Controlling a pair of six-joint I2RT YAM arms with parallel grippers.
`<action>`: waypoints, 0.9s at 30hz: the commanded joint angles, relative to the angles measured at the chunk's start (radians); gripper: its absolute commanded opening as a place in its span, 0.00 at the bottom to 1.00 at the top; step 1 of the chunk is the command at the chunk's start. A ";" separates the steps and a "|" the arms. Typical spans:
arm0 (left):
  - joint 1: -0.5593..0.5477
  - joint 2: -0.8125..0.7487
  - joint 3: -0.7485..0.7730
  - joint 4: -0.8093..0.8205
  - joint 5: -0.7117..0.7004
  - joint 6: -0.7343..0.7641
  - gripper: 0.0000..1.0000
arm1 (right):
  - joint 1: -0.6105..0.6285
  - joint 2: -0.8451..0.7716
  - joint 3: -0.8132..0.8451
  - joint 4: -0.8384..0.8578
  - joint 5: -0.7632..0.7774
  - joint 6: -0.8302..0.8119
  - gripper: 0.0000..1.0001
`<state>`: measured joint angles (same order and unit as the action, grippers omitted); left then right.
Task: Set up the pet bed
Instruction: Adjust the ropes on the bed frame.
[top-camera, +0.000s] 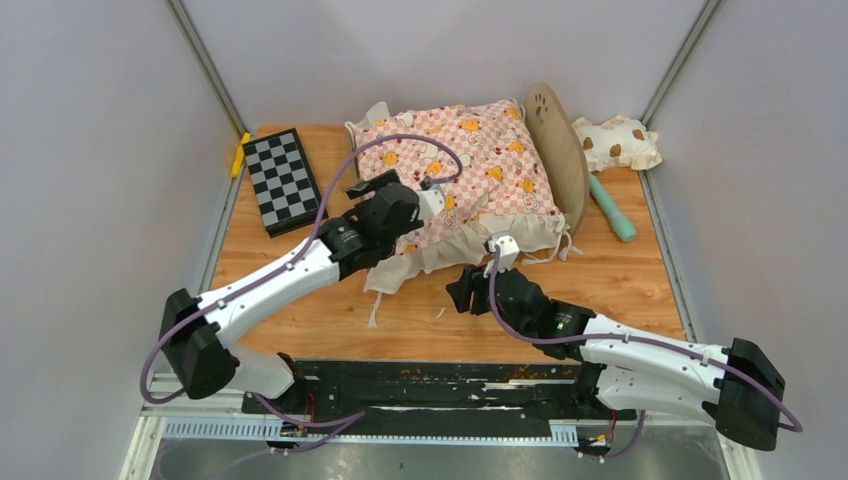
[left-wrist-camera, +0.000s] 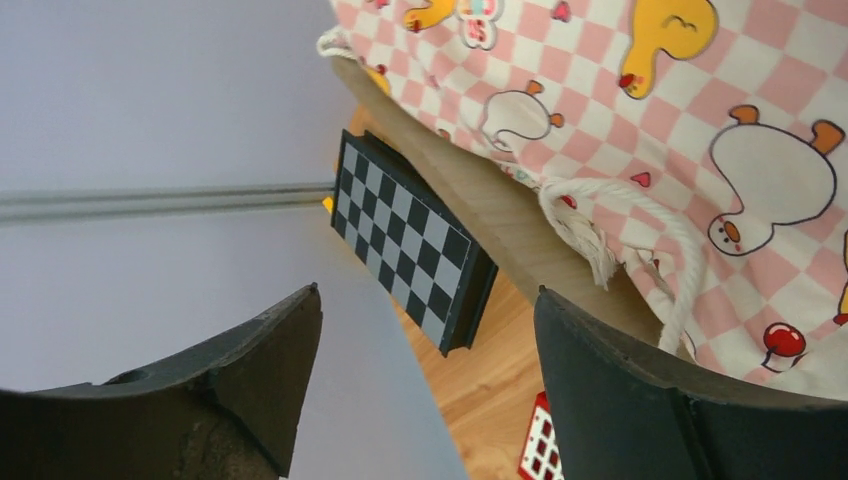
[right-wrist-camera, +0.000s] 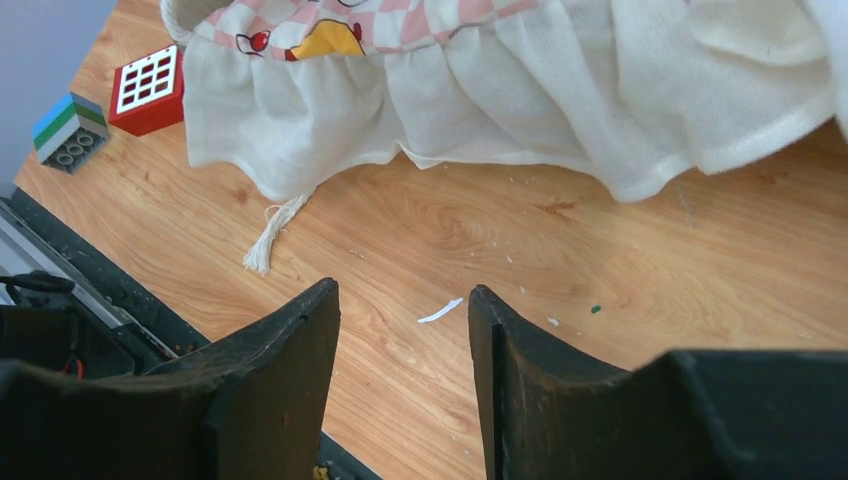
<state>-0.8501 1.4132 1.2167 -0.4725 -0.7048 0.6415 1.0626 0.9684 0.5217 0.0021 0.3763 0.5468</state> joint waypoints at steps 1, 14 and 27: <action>0.022 -0.141 -0.021 0.101 -0.080 -0.267 0.88 | -0.003 0.005 0.132 -0.039 -0.027 -0.151 0.51; 0.097 -0.500 -0.249 -0.068 0.044 -1.074 0.94 | -0.054 0.439 0.679 -0.218 -0.190 -0.387 0.60; 0.103 -0.702 -0.329 -0.139 0.000 -1.147 0.92 | -0.251 0.837 1.074 -0.323 -0.336 -0.389 0.62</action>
<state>-0.7509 0.7380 0.8993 -0.6174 -0.6697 -0.4576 0.8383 1.7355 1.4792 -0.2924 0.1013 0.1654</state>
